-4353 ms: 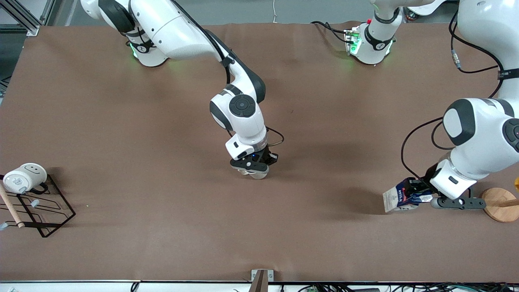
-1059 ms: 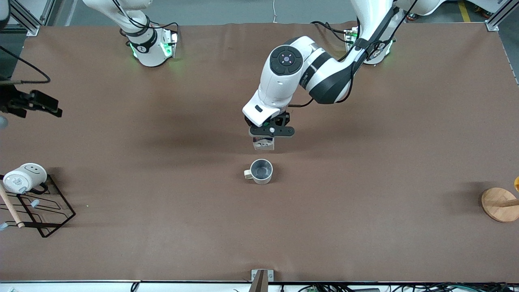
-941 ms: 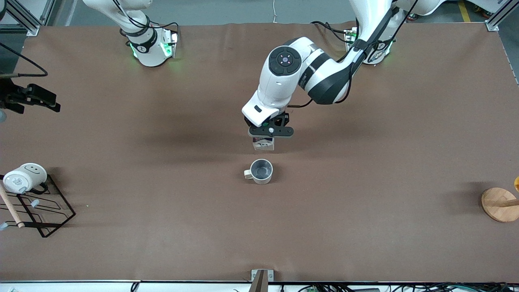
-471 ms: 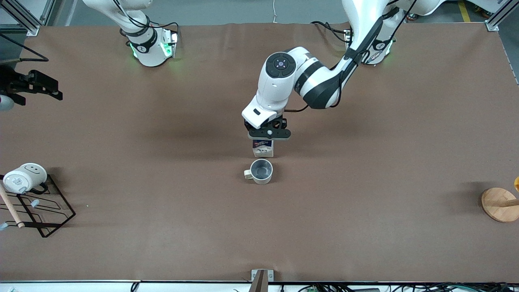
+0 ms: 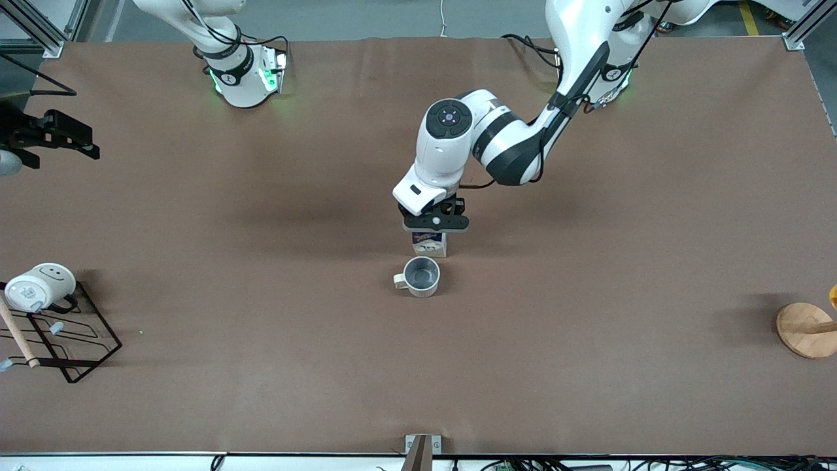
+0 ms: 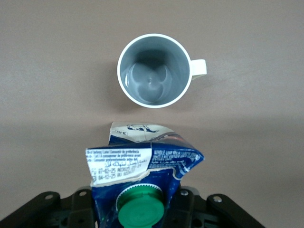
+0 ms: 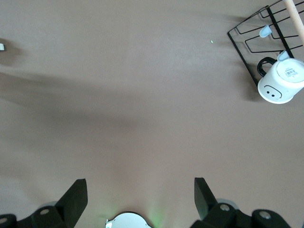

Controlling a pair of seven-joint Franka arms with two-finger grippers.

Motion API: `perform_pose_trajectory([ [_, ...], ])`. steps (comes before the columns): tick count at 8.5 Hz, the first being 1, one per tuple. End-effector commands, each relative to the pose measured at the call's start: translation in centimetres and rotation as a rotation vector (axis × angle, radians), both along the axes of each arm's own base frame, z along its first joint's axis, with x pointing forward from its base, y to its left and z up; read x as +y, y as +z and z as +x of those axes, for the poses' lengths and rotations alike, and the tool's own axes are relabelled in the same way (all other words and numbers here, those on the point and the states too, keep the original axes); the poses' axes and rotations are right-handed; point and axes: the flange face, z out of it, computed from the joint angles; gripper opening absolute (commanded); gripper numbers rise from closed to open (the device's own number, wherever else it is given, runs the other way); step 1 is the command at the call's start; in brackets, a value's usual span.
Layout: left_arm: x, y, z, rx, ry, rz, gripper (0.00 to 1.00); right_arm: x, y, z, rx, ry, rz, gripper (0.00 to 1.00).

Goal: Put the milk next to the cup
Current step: 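Lower the carton beside the mug and open the left gripper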

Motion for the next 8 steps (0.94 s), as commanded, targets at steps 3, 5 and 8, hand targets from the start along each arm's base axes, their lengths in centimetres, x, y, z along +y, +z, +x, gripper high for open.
perform_pose_trajectory([
  [3, -0.1, 4.2, -0.1, -0.054, 0.089, -0.032, 1.0, 0.5, 0.4, 0.6, -0.07, 0.025, 0.023, 0.99],
  [5, 1.4, 10.5, -0.2, -0.092, 0.118, -0.031, 1.0, 0.4, 0.6, 0.1, -0.077, 0.022, 0.023, 0.99],
  [8, 8.9, 17.3, 5.0, -0.142, 0.265, -0.027, 1.0, 0.5, 0.7, 0.2, -0.084, 0.023, 0.021, 0.99],
])
